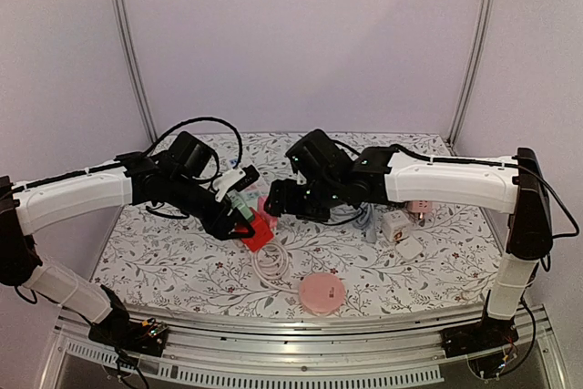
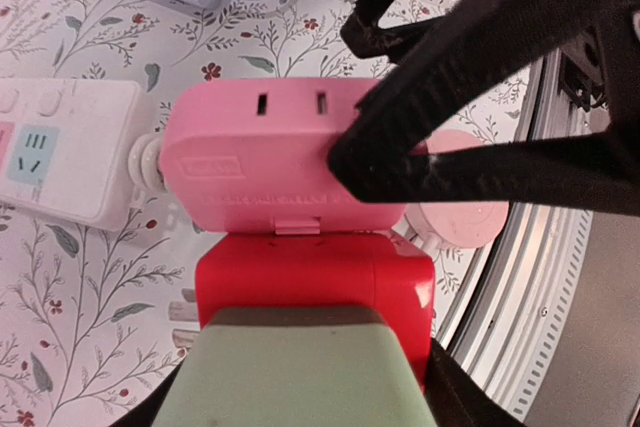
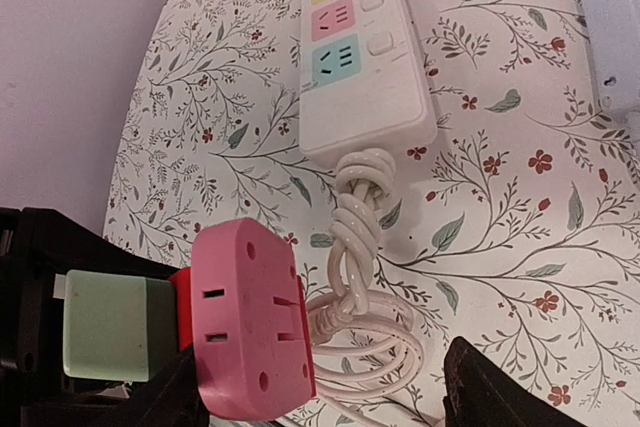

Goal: Pull the plug off the socket
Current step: Remove the plug from the socket.

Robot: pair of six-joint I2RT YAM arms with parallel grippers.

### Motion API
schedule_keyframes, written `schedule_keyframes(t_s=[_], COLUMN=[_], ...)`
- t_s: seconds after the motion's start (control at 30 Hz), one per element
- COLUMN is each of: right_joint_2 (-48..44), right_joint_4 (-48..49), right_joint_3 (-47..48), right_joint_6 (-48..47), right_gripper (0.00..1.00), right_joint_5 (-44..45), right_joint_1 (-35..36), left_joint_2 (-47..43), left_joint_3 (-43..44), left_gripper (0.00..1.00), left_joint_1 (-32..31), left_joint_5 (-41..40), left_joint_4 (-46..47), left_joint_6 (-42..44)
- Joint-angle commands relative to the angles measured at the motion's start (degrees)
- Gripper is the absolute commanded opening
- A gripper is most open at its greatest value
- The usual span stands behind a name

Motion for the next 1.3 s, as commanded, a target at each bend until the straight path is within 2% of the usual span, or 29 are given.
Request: schedule_keyframes(t_s=[0.0,0.2,0.4,0.5,0.73,0.93,1.27], right_joint_2=[-3.94,-8.14,-10.84,-10.76,-7.87,-4.66,-0.74], right_joint_4=[-2.66,-2.73,-0.95,3.17,17.50,25.73,34.52], right_joint_3=[-2.94,-8.20,-8.43,-9.35,-14.71,-18.27,-18.35], right_joint_6=[1.85,4.30,2.68,3.57,13.16,21.90,27.56], right_gripper=[0.78,0.73,0.74,0.75,0.76,0.78,0.78], right_joint_5=[4.75,5.53,2.91,-1.09,-10.25,-12.54,-15.67], right_joint_1=[-1.36,-3.76,-4.18,-4.62,-5.26,-5.28,-5.27], left_joint_2=[-1.30,-1.57,-1.65,-1.82,-3.08,-5.56,-6.23], left_joint_3=[1.75,1.66,1.75,1.66,1.15,-0.11,-0.54], left_gripper=[0.25,0.25,0.24,0.24,0.24,0.24,0.24], left_joint_1=[-0.80,-0.80,-0.80,-0.84,-0.89,-0.88,-0.88], left_joint_5=[1.16,0.99,0.92,0.79,-0.38,-2.21,-2.01], left_joint_4=[4.16,4.14,4.14,4.19,4.77,6.44,6.95], left_joint_6=[1.53,1.67,1.66,1.68,1.71,1.70,1.84])
